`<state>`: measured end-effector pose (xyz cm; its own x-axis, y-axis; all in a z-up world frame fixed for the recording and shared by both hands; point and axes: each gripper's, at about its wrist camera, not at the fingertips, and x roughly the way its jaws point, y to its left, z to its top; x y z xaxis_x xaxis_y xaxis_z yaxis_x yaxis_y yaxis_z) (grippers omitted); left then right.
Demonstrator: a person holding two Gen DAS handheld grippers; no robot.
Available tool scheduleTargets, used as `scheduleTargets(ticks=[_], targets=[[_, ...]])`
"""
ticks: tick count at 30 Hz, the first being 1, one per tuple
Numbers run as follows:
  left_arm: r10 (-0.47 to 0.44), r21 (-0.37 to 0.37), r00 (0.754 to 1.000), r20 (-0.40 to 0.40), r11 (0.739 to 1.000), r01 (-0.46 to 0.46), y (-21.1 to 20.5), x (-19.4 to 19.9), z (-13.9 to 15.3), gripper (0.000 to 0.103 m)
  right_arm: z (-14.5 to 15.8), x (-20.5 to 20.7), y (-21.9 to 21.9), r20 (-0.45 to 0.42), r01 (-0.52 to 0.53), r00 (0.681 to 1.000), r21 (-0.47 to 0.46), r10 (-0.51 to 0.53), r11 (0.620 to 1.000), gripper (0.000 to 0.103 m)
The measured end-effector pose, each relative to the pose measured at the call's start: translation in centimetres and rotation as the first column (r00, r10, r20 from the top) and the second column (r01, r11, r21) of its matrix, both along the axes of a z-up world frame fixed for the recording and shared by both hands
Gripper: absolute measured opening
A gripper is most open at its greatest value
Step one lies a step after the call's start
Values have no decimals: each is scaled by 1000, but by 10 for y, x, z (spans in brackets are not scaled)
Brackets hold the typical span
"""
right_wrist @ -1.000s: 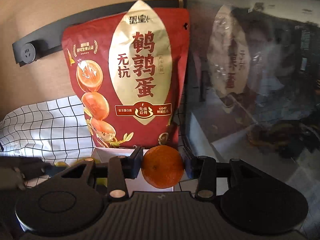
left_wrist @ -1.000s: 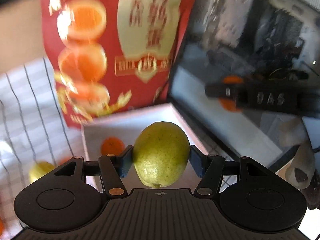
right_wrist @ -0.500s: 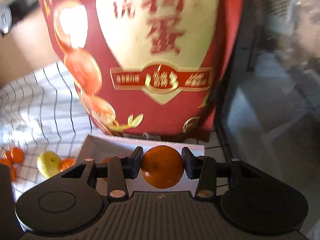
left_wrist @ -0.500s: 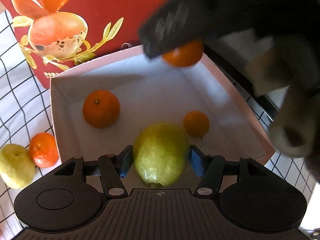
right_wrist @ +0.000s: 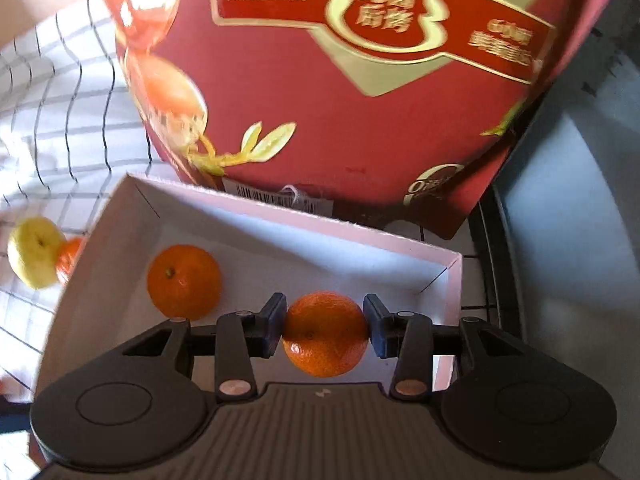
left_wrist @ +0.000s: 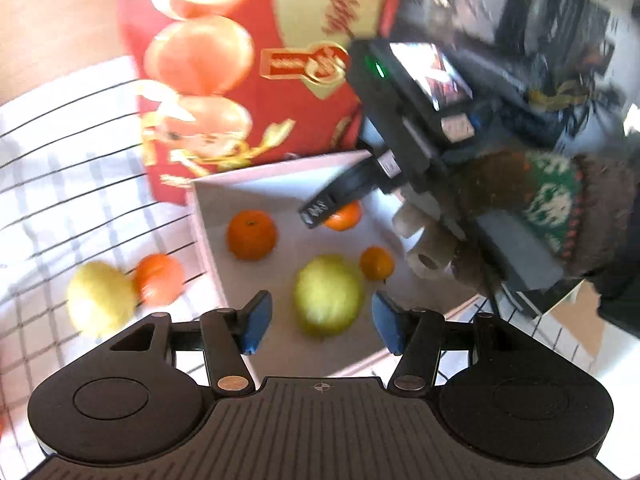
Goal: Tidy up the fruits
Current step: 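Open the right gripper to drop the tangerine into the pink box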
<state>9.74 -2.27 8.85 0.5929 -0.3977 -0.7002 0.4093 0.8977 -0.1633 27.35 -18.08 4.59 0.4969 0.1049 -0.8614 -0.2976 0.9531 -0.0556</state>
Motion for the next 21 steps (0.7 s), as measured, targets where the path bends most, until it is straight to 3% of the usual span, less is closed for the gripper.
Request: scheduleTargets(ticks=[4,10,14,21], targets=[[54,-47,998,26,998,-52,35,-25,10,60,-5,-2,9,-8,5,1000,-56,-6,998,43],[210,-99,978,1,973,-209,101,-60,2,60,7,-17,15,-5,76,997,-20,-77,997,50],[326,-125,945,-10,938,-325,144,-81,-6,60,31,-49,21,76,68,995,-7,-67,998,51],[497,-124,867,-44,858,-499,200,-111,-24,60,70,-122,73,264,-77,962,25,68,997,63]])
